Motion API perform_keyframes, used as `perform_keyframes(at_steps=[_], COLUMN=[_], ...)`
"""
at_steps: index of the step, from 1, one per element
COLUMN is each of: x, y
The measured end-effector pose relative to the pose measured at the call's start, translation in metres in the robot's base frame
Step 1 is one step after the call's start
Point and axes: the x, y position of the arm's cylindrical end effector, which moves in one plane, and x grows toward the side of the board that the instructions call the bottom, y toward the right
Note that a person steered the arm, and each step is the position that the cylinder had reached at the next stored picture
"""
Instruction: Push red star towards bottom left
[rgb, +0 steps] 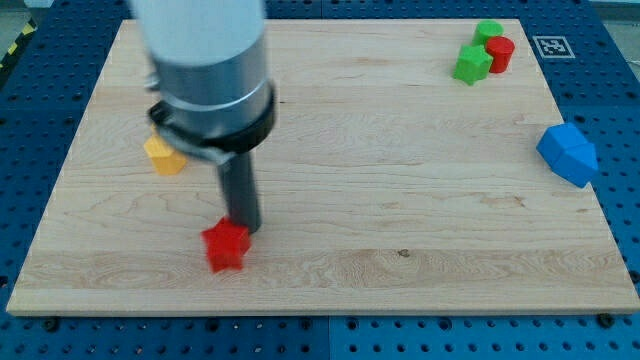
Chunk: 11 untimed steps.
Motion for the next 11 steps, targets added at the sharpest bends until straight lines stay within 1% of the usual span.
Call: perform_keyframes(at_steps=[1,2,3,4,5,6,9,10,11], x=[0.019,-0.009,-0.001,0.046,0.065,0.064,0.065,0.058,0.054], y=[-0.022,0.002,0.062,0.091,0.092,0.083,-0.023,-0.053,-0.060])
